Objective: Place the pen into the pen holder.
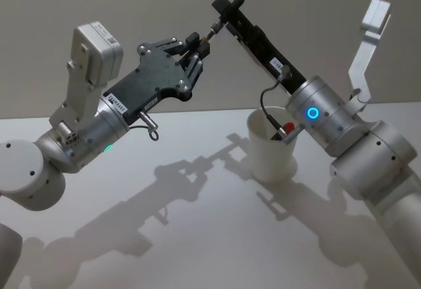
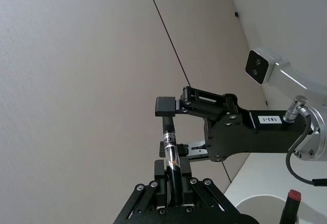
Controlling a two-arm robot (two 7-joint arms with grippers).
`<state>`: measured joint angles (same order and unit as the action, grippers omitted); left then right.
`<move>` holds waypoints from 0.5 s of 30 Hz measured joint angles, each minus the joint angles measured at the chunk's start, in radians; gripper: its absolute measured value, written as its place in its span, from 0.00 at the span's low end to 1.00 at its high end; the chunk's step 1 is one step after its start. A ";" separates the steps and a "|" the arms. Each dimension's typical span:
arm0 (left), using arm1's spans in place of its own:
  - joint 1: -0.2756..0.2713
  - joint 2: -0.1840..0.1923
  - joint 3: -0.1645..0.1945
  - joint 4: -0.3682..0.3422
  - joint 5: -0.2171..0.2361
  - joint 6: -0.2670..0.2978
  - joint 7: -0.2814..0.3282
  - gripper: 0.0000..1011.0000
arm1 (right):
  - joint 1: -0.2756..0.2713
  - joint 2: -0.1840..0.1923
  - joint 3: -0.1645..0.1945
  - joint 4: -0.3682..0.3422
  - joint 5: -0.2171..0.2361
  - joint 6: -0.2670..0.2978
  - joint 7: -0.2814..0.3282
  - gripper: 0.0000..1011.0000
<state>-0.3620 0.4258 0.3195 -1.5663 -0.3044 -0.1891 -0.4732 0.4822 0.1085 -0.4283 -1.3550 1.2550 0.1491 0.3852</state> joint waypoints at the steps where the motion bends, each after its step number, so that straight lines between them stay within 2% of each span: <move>1: 0.000 0.000 0.000 0.000 0.000 0.000 0.000 0.17 | 0.001 -0.001 -0.001 0.003 0.005 0.001 0.000 0.99; 15: -0.002 -0.002 0.001 0.002 0.004 0.001 0.002 0.17 | 0.011 -0.022 -0.013 0.025 0.078 0.010 0.014 0.99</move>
<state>-0.3635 0.4242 0.3208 -1.5638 -0.3005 -0.1881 -0.4715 0.4932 0.0861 -0.4412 -1.3296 1.3333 0.1589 0.3987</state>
